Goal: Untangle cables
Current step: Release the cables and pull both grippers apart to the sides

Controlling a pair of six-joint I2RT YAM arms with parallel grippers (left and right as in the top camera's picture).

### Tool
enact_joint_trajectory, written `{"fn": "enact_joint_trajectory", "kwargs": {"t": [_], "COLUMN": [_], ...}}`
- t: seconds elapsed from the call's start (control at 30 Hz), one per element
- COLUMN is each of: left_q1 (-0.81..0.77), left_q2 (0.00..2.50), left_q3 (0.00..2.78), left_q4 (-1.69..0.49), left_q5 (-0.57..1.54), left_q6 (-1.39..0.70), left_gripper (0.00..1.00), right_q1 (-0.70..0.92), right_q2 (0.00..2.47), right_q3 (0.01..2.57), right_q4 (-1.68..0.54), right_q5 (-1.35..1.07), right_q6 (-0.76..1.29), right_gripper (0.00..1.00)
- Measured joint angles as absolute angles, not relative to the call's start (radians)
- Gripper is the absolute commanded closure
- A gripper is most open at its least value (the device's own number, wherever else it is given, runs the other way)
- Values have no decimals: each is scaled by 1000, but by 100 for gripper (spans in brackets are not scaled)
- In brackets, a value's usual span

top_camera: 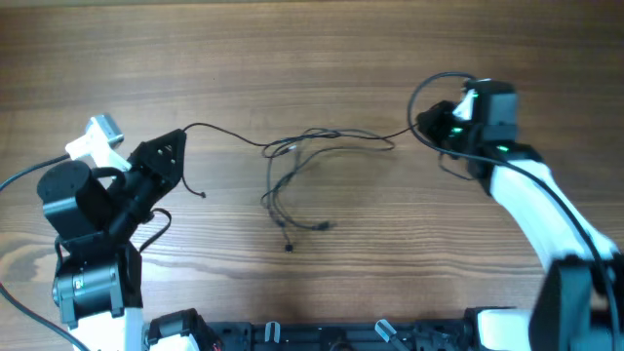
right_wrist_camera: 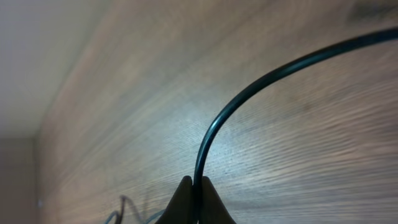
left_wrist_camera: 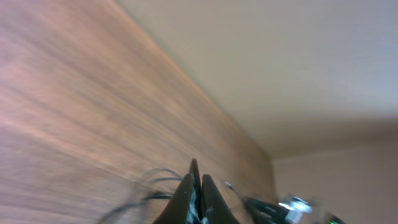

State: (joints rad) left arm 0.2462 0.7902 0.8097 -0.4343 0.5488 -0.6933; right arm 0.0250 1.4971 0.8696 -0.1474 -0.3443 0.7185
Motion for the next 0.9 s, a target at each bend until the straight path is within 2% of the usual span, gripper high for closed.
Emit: {"fn": "enact_joint_trajectory", "kwargs": {"t": [0.07, 0.1, 0.13, 0.17, 0.2, 0.27, 0.37, 0.43, 0.5, 0.6, 0.7, 0.8, 0.9], "left_q1": [251, 251, 251, 251, 251, 252, 234, 161, 99, -88, -258, -437, -561], "left_q2": [815, 841, 869, 913, 943, 1022, 1159, 1276, 1322, 1390, 1391, 1391, 1391], "left_q3": [811, 811, 811, 811, 811, 811, 811, 812, 809, 812, 817, 817, 817], "left_q4": [-473, -485, -489, -490, -492, -489, -436, -374, -268, -77, 56, 92, 126], "left_q5": [511, 495, 488, 477, 476, 502, 656, 817, 887, 971, 873, 614, 411], "left_q6": [-689, -686, -685, -678, -676, -673, -674, -674, -674, -625, -453, -318, -263], "left_gripper": [95, 85, 66, 21, 0, 0, 0, 0, 0, 0, 0, 1, 13], "right_q1": [11, 12, 13, 13, 13, 13, 13, 17, 45, 126, 167, 180, 181], "right_q2": [1379, 1335, 1301, 1238, 1201, 1126, 1111, 1111, 1111, 1111, 1111, 1111, 1111], "right_q3": [870, 870, 869, 869, 869, 869, 869, 869, 869, 869, 869, 869, 869], "right_q4": [-175, -180, -179, -163, -151, -145, -183, -164, -154, -146, -149, -149, -149], "right_q5": [-343, -329, -315, -303, -304, -334, -411, -493, -518, -552, -563, -569, -569], "right_q6": [617, 591, 576, 564, 558, 547, 543, 536, 516, 495, 492, 492, 496], "right_gripper": [96, 96, 96, 96, 96, 95, 96, 95, 96, 96, 96, 95, 96]}}
